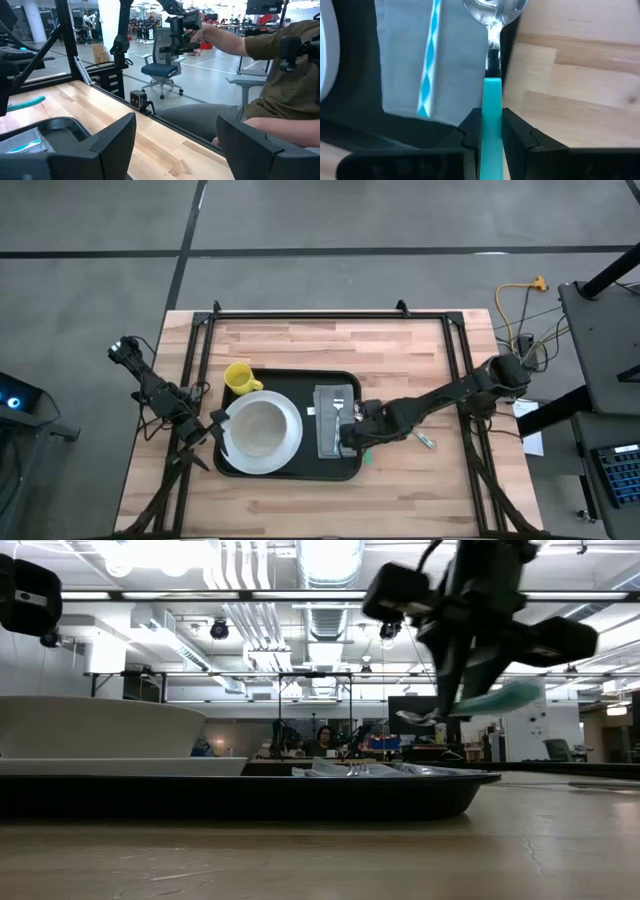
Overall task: Set up tray
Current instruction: Put the green spoon on the gray napkin to the left of the white and blue fork
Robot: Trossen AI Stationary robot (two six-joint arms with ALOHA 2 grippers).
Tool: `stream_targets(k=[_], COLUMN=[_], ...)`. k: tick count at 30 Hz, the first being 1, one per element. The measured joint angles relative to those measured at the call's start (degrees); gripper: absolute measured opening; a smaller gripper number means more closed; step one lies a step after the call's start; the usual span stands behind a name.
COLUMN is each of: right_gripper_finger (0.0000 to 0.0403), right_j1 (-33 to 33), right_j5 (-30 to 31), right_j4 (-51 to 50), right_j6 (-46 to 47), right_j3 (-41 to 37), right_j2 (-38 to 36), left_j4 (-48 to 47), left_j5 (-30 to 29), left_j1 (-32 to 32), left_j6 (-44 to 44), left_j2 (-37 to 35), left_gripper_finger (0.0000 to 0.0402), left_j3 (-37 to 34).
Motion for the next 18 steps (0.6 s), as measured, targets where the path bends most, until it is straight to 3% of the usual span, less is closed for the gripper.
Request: stream_targets(k=[18], right_gripper_finger=[0.0039], right_j1=[-5.8], right_j5=[-0.3], right_j4=[-1.5], right_j6=[1.2], right_j3=[20.2], right_j2=[17.9], left_j4=[0.0], left_j5=[0.0], left_j1=[0.0], left_j6=[0.0], left_j2=[0.0], left_gripper_finger=[0.0255], left_j3=[0.0])
